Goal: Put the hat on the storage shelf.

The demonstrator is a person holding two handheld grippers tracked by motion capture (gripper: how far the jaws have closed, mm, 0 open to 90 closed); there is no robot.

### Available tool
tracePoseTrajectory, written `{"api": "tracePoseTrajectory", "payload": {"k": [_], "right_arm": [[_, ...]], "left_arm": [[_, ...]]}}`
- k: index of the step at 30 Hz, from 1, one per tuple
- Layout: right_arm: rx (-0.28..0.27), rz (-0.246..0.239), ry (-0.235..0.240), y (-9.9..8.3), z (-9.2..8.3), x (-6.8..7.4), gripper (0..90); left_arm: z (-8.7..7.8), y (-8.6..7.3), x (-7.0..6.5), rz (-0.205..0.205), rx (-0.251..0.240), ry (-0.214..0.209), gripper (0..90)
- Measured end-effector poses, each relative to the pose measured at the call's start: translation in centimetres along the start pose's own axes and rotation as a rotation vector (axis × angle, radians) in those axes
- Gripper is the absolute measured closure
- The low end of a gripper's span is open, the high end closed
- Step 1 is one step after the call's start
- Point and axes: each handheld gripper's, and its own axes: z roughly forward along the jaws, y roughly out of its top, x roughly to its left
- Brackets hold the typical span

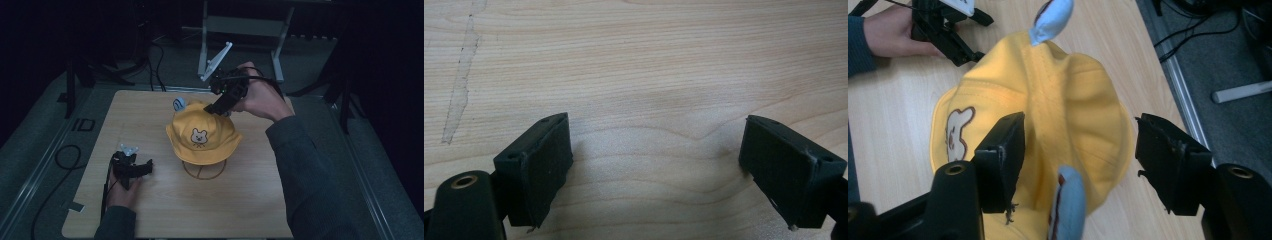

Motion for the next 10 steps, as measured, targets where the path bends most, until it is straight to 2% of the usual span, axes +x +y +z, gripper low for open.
{"api": "tracePoseTrajectory", "payload": {"k": [10], "right_arm": [[-0.001,0.031,-0.035,-1.5,-1.6,-0.5,28.9]], "left_arm": [[0.0,0.0,0.0,-0.001,0.000,0.000,13.5]]}}
